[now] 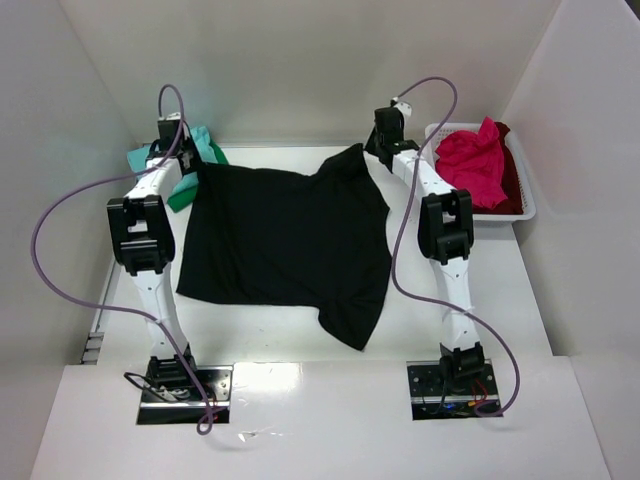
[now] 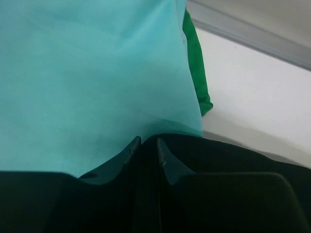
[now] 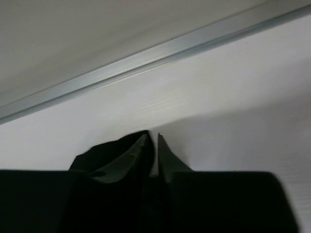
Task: Fold and stack the t-shirts
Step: Flatten out the tshirt
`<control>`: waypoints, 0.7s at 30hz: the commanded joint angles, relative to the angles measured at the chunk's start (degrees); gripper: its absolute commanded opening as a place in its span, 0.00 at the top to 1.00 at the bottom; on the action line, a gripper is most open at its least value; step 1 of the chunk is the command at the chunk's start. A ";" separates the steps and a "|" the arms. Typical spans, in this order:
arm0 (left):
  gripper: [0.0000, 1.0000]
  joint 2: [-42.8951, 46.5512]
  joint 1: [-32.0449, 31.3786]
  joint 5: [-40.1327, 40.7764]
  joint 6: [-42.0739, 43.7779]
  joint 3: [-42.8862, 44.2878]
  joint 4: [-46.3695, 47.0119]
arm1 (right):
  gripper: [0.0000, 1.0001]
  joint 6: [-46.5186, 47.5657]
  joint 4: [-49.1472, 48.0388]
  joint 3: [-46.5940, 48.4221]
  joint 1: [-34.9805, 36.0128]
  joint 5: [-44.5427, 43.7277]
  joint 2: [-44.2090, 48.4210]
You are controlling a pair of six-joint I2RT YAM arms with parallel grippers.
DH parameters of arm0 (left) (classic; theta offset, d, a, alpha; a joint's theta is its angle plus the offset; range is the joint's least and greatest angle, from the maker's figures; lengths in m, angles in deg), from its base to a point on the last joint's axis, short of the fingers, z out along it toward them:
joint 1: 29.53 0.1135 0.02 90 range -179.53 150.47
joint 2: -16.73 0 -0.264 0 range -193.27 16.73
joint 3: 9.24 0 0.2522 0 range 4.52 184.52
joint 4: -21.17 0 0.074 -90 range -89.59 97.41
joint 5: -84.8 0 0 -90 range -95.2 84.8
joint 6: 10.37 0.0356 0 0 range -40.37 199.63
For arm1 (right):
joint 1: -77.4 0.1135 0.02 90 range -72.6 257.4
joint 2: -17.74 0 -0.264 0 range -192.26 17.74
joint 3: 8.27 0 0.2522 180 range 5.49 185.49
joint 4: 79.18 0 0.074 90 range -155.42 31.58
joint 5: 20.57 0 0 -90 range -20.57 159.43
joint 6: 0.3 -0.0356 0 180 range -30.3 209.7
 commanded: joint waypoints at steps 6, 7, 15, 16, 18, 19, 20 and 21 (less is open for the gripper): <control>0.06 2.97 1.79 -0.50 1.34 5.78 -2.55 | 0.03 2.37 4.14 6.70 -0.86 -0.74 1.99; 0.00 3.67 1.79 0.02 1.34 5.26 -2.56 | 0.00 2.89 4.67 5.22 -0.86 -0.74 2.96; 0.00 24.30 1.79 0.12 -2.87 -17.31 -8.08 | 0.00 -4.02 -1.21 -33.08 -0.86 3.91 29.64; 0.00 24.34 1.79 0.11 -3.75 -19.51 -8.09 | 0.00 -4.04 -1.21 -36.07 -0.86 3.92 29.68; 0.00 28.28 1.79 -0.85 -5.07 -24.95 -10.20 | 0.00 -6.93 -0.43 -43.11 -0.86 6.20 35.38; 0.00 29.16 1.79 -1.38 -5.08 -26.64 -10.90 | 0.00 -7.81 -0.42 -45.13 -0.86 6.99 36.88; 0.00 30.82 1.79 -1.38 -5.69 -28.04 -12.30 | 0.00 -8.43 0.27 -47.07 -0.86 7.78 39.76; 0.00 31.45 1.79 -1.99 -5.69 -29.19 -13.01 | 0.00 -9.31 0.80 -50.39 -0.34 7.79 41.01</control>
